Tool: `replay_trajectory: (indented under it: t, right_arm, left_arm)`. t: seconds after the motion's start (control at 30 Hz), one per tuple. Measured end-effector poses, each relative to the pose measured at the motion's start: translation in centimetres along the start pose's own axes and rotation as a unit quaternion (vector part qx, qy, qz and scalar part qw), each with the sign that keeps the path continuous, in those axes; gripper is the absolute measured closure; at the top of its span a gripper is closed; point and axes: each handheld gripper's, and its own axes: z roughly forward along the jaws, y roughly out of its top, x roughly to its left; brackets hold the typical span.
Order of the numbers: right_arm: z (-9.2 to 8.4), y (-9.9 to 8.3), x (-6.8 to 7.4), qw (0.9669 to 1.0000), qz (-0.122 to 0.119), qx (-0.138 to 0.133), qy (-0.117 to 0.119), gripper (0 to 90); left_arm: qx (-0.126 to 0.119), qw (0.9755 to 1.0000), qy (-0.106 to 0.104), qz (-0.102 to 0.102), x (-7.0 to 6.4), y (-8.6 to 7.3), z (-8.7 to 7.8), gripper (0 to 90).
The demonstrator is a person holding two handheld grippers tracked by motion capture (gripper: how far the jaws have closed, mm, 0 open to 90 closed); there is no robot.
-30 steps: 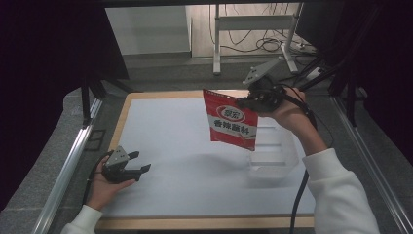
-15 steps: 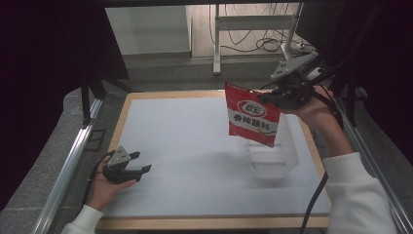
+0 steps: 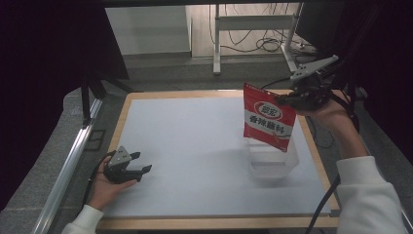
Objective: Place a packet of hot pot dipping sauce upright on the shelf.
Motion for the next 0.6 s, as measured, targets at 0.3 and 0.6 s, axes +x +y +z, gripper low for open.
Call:
replay_trajectory:
  t: [0.3,0.6]
  right_arm:
    - [0.0,-1.3,-1.5,1.0,0.009,0.0,-0.003,88.9]
    - [1.4,-2.3,-2.1,0.9998,-0.002,-0.019,-0.01,88.8]
  left_arm:
    - [0.002,1.0,0.0,0.0,0.0,0.0,0.2,30.2]
    - [0.003,1.0,0.002,0.001,0.0,-0.1,0.2,30.2]
